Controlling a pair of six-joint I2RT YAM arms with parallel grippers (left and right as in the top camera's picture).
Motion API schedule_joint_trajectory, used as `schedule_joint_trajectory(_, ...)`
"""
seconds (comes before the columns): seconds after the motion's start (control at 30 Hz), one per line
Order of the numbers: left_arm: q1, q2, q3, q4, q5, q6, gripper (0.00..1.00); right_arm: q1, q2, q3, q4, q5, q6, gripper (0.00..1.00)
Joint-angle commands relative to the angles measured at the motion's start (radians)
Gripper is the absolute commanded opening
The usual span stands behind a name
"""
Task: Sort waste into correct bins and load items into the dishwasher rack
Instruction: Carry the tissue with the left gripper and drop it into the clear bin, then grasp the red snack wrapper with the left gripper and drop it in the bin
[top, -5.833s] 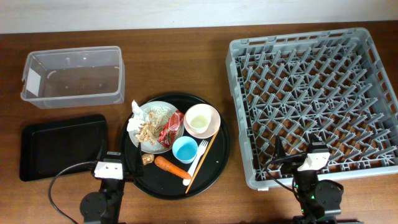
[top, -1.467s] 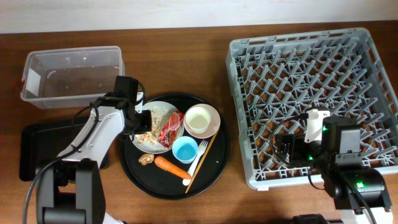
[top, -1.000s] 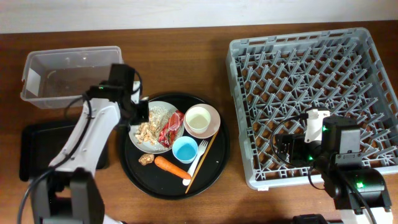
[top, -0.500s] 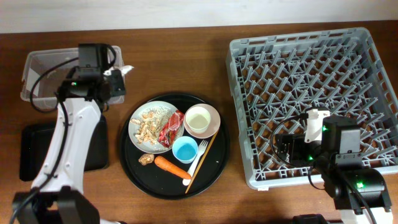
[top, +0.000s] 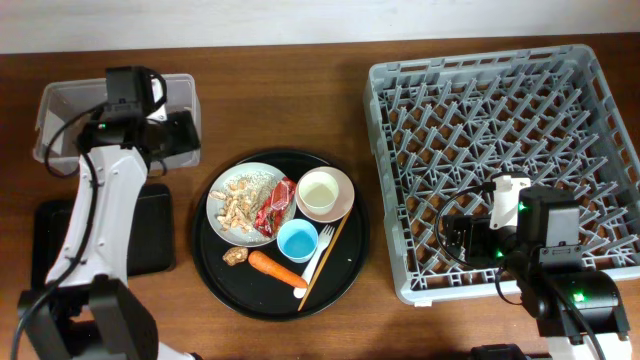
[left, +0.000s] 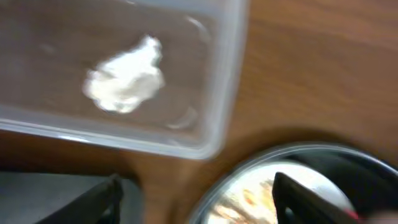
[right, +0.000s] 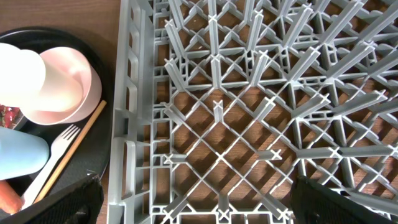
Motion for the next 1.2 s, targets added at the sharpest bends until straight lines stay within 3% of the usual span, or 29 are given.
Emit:
schedule_joint_trajectory(0.0,-0.055,-0.039,0.015,-0.144,0.303,0.005,0.69,0.005,-0.002,0.021,0.0,-0.005,0.006,0.99)
schedule_joint_trajectory(0.1,-0.13,-0.035,-0.018,-0.242,0.272,0.005,0.69,0.005,-0.002,0.021,0.0,-0.005,0.006,0.99)
schedule_joint_trajectory(0.4,-0.253,-0.013,-0.234,-0.237,0.264,0.005,0.65,0.005,-0.002,0.021,0.0,-0.005,0.006,0.99)
schedule_joint_trajectory(0.83,-0.253,-0.009,-0.389,-0.057,0.285,0.0,0.59,0.005,-0.002,0.021,0.0,-0.005,0.006,0.99)
schedule_joint_trajectory(1.17,-0.297,0.013,-0.418,0.022,0.302,-0.032,0.39,0.005,-0.002,0.021,0.0,-0.005,0.006,0.99)
